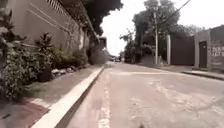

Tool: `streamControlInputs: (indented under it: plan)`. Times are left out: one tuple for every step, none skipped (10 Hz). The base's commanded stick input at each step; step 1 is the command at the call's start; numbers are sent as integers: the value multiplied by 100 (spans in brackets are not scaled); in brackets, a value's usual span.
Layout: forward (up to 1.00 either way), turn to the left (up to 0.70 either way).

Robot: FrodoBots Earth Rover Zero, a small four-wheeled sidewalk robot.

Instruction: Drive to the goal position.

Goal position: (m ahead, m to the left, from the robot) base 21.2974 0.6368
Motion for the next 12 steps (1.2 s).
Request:
streamControlInputs:
  plan:
    - [70, 0]
    - [70, 0]
    - [70, 0]
    - [70, 0]
    - [70, 0]
    - [70, 0]
    - [70, 0]
    - [70, 0]
    - [70, 0]
    - [70, 0]
    - [70, 0]
    - [70, 0]
